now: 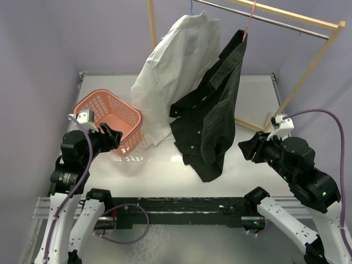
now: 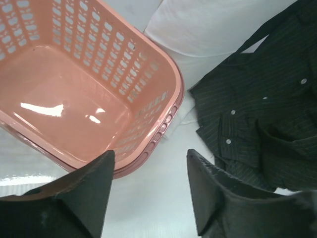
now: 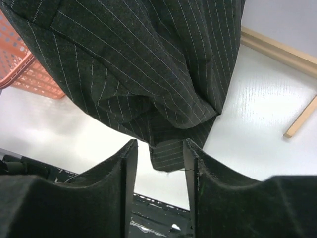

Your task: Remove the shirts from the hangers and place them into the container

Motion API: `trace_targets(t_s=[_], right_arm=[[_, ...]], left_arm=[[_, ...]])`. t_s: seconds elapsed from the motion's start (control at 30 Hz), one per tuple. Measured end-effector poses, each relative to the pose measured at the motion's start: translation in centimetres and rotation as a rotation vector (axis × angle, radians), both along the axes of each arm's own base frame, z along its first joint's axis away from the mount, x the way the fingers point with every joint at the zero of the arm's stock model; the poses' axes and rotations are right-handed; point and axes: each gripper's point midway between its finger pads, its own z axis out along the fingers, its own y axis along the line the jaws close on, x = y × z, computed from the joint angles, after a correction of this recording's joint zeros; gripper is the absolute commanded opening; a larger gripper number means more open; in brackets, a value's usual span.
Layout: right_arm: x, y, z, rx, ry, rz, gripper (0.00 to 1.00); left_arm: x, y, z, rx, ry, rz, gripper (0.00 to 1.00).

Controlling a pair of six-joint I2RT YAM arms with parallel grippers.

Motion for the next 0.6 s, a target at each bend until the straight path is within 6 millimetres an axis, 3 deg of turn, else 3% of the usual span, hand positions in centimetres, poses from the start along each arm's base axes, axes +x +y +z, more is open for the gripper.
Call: trace_targets(t_s=[0.1, 0.27, 0.37, 0.53, 0.6], right_arm=[[0.3, 0.1, 0.7, -0.017, 0.007, 0.005, 0.53], [1.2, 0.3, 5.3, -0.020, -0.059, 0.012, 0.53], [2.4, 0.4, 10.1, -0.018, -0.128, -0.008, 0.53], [5.6, 0.7, 16.6, -0.023, -0.211, -0.072, 0.57], [7.2, 1.0, 18.4, -0.031, -0.230, -0.097, 0.59]], left_arm=[[0.2, -0.2, -0.5, 0.001, 0.023, -0.008, 0.76], [-0.5, -0.5, 0.6, -0.014, -0.039, -0.029, 0.64], [-0.6, -1.1, 1.0, -0.016, -0.062, -0.068, 0.48], [-0.1, -2.8, 0.0, -0.008, -0.027, -0.183, 0.02], [-0.4, -3.4, -0.2, -0.010, -0.030, -0.229, 0.00]])
